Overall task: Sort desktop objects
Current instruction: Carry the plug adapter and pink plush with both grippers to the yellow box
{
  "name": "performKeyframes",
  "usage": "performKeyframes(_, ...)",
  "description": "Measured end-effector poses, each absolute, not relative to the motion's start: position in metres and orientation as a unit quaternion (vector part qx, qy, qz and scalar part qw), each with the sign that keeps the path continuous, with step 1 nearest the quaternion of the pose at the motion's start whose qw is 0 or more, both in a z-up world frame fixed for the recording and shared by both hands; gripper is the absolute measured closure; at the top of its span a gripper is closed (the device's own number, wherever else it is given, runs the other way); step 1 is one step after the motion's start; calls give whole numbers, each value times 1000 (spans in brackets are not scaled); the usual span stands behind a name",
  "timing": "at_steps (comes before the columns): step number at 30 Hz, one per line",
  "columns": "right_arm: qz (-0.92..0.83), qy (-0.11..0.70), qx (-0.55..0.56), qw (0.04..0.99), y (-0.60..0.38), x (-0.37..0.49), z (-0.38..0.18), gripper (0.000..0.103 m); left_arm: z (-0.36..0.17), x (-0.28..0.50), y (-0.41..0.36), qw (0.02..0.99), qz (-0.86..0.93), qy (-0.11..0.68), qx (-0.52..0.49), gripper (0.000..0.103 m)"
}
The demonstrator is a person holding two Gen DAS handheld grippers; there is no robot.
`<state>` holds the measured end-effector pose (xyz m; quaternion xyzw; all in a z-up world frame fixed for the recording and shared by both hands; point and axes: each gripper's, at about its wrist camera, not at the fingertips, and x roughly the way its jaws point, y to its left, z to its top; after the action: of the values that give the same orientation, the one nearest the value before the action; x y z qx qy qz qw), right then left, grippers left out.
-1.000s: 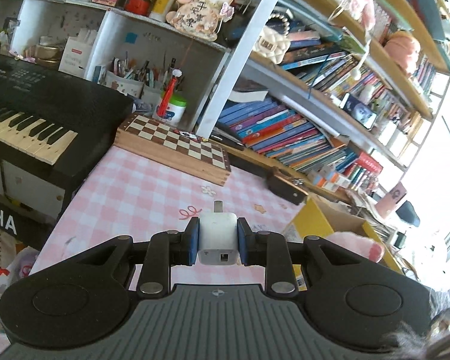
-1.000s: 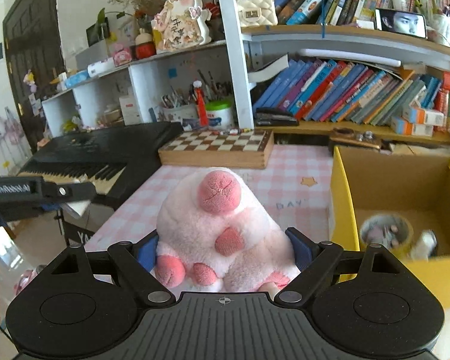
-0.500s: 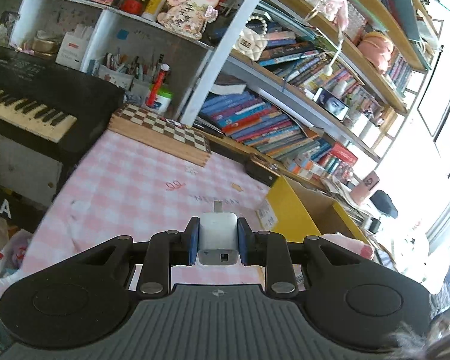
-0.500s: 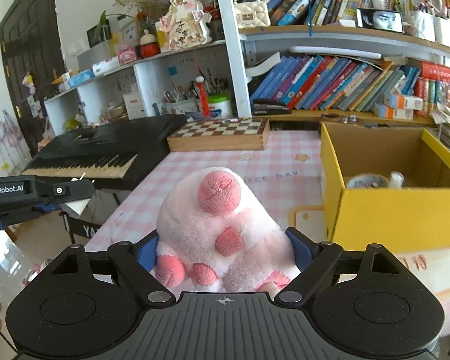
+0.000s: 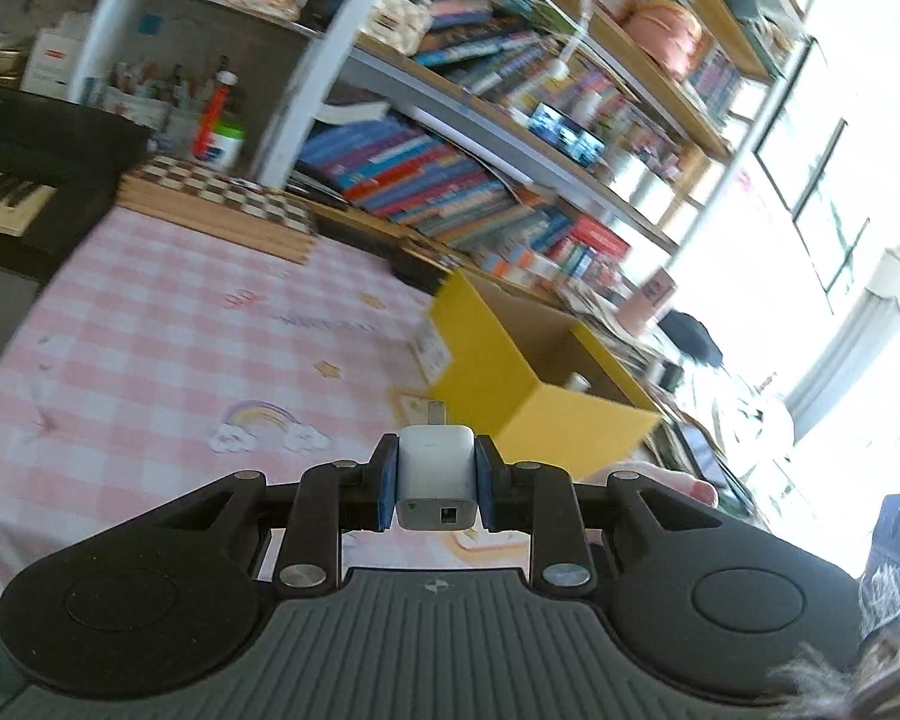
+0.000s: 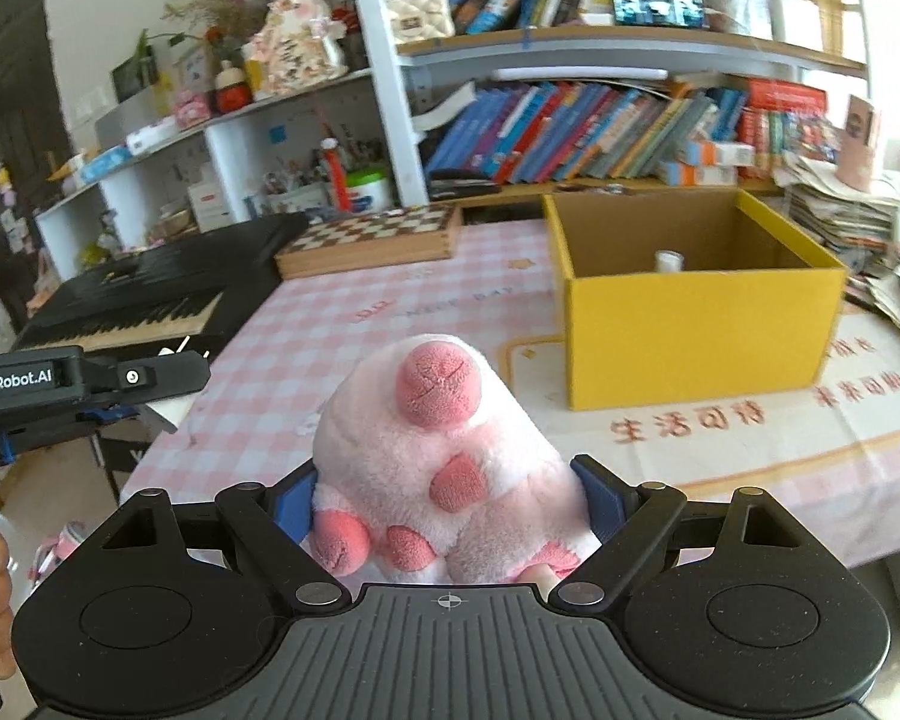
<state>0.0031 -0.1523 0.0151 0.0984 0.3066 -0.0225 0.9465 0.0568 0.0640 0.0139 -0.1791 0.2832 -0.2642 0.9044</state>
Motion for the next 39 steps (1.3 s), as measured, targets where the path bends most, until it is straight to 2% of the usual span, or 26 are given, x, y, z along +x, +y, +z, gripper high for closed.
performKeyframes(22,-151,320,145,924,-209,-56,6,16,3,66,-31,847,-395,330,-135,80)
performKeyframes(39,-153,317,165,922,-268,-43,4,16,10,85,-88,845,-402,332,-118,80)
